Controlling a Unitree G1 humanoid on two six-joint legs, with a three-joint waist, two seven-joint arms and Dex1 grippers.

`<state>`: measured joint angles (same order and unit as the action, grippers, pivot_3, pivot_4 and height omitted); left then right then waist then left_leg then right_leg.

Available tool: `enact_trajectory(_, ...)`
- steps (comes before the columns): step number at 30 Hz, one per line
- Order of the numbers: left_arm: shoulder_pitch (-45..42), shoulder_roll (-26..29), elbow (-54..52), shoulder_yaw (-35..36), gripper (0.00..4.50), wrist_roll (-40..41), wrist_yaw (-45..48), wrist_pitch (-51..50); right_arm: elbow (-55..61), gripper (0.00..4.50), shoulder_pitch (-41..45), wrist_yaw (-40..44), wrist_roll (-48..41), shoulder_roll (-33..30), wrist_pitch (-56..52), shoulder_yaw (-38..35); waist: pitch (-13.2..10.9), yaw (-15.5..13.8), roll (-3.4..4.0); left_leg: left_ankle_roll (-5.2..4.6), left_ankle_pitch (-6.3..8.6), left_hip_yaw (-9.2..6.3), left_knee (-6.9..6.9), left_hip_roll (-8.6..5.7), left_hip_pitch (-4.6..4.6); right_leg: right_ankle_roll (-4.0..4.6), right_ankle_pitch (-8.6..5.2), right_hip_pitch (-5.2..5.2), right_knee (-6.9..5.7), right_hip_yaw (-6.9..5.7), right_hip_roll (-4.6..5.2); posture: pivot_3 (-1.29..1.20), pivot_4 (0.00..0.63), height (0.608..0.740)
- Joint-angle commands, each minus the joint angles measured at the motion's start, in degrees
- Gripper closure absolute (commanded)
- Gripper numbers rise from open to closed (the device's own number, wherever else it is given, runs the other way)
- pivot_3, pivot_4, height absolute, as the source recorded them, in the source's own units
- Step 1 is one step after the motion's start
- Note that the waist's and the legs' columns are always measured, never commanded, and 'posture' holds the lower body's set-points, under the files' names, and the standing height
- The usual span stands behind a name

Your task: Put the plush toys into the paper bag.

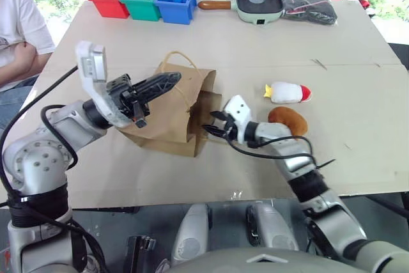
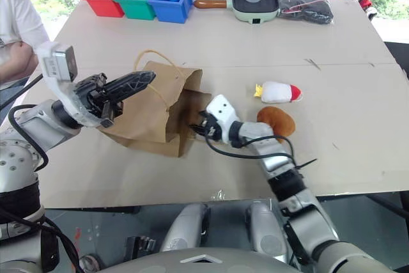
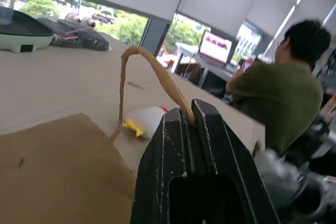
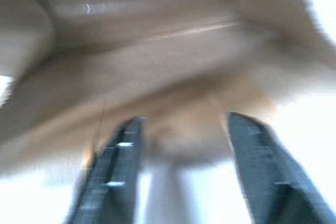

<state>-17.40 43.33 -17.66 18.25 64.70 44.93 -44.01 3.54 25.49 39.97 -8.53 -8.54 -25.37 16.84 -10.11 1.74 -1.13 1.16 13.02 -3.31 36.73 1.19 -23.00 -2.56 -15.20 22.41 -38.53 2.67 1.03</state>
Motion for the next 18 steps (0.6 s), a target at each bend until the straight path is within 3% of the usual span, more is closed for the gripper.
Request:
enact_trajectory(1,-1.61,-0.04,0.49,-0.12,4.50,-4.12,2.52,3.93,18.01,0.28,-2.11,-2.05,-3.15,-3.78,-8.52,-3.72,0.01,0.20,-0.02,0.00,0.00,0.01,-0.04,0.01,-0.03,0.00,0.00,0.06,-0.01,0.00,-0.01,0.00,0.150,0.740)
enact_trajectory(4,-2.39,-0.36,1.34,0.06,4.50,-5.00,3.65,4.60,27.66,0.18,-4.59,-3.63,-4.84,-7.90,-14.90,-7.33,0.01,0.48,-0.02,0.00,0.00,0.08,-0.21,0.05,-0.02,0.08,-0.05,0.16,-0.01,0.04,-0.02,0.00,0.150,0.740)
enact_trajectory(7,-2.90,-0.67,1.60,0.64,4.50,-4.13,4.28,3.85,34.87,0.18,-7.72,-5.43,-4.27,-15.85,-24.13,-14.18,0.01,0.14,-0.02,0.00,0.00,0.06,-0.23,0.04,-0.20,0.09,-0.07,0.29,0.02,0.00,0.00,0.00,0.150,0.740)
enact_trajectory(13,-2.87,-1.95,-0.76,0.59,4.50,-1.60,3.35,2.35,27.96,0.18,-10.62,-5.91,-2.65,-25.98,-31.15,-15.11,-0.01,0.50,-0.06,-0.01,0.00,0.08,-0.14,0.04,-0.34,0.08,-0.06,0.31,0.23,0.01,-0.01,0.00,0.150,0.740)
enact_trajectory(16,-1.64,-3.13,-1.98,-0.23,4.50,-2.60,3.29,3.10,23.04,0.99,-10.94,-4.15,-1.49,-28.97,-28.82,-11.01,-0.01,0.52,-0.06,-0.01,0.00,0.08,-0.14,0.06,-0.36,0.08,-0.06,0.31,0.23,0.01,-0.02,0.00,0.150,0.740)
enact_trajectory(18,-0.78,-3.55,-2.96,-0.03,4.50,-2.87,2.69,3.18,23.52,1.83,-10.65,-3.48,-3.15,-29.23,-28.36,-12.17,-0.01,0.52,-0.07,-0.01,0.00,0.10,-0.14,0.05,-0.37,0.08,-0.06,0.32,0.23,0.02,-0.02,0.00,0.150,0.740)
